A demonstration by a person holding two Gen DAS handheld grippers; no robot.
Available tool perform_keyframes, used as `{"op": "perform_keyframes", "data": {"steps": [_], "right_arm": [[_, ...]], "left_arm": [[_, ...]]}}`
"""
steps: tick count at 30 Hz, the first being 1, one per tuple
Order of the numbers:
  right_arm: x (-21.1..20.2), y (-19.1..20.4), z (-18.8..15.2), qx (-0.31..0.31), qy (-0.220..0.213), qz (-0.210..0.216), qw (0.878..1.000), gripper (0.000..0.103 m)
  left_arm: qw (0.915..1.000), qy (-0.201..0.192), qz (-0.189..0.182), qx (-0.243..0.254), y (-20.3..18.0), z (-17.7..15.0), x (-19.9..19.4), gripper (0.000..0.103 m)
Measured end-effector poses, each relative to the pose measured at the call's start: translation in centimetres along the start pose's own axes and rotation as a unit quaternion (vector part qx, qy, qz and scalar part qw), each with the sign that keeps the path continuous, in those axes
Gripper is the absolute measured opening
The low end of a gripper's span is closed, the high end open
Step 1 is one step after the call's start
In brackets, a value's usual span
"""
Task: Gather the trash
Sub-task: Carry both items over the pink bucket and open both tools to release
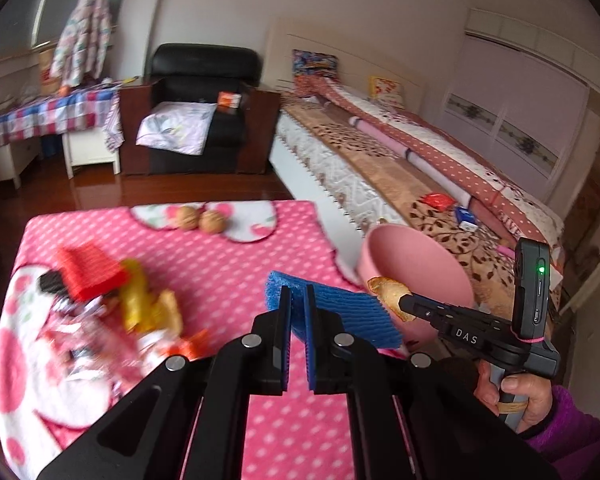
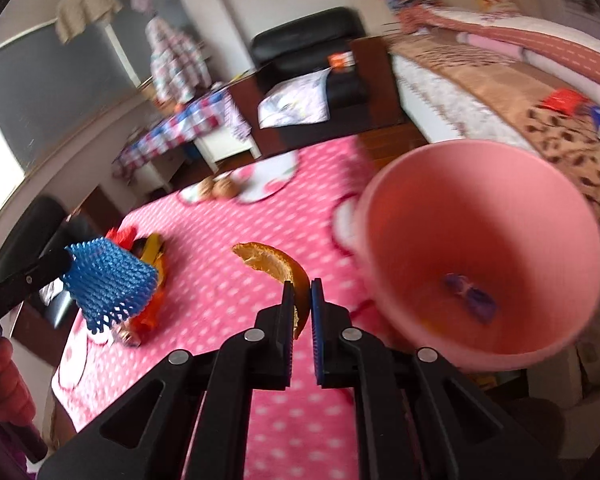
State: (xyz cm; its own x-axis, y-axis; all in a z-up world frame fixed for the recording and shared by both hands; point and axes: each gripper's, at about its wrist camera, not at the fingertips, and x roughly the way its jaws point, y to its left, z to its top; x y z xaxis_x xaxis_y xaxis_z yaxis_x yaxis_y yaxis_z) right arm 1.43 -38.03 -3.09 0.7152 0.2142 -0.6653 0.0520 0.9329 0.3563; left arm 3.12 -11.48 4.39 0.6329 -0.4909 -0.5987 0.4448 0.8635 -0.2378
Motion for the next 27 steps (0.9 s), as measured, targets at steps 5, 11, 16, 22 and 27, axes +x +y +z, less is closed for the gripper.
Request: {"op": "perform_keyframes", "data": {"steps": [5,11,16,22,27], "right_arm": [[-1.8,-4.1,0.6,0.042,-0.026,-0.038,0.998,0.008],[-3.0,-7.8,1.3,0.072,-0.048,-0.072,0.994,0.008],[-3.1,-9.4,1.6,0.08,-0.055,-0.087,0.992,0.008],[-2.5,-10.4,1.5,0.083,-0.048,-0.089,0.991,0.008],[-1.9,-10.9,1.5,0.085,-0.043,-0.088,0.992,0.008]], "left_arm": [[0.9992,-0.001,-0.021,0.034,-3.4,1.9,2.5,0.005],[0.9974,0.01,-0.033,0.063,-7.2,3.4,6.4,0.005],[0.9961,0.021,-0.025,0.082,-9.6,3.9,9.7,0.005],[0.9956,0.037,-0.016,0.084,-10.9,4.0,12.7,0.005],[0.9951,0.047,-0.014,0.085,-11.6,3.9,14.1,0.006]]}}
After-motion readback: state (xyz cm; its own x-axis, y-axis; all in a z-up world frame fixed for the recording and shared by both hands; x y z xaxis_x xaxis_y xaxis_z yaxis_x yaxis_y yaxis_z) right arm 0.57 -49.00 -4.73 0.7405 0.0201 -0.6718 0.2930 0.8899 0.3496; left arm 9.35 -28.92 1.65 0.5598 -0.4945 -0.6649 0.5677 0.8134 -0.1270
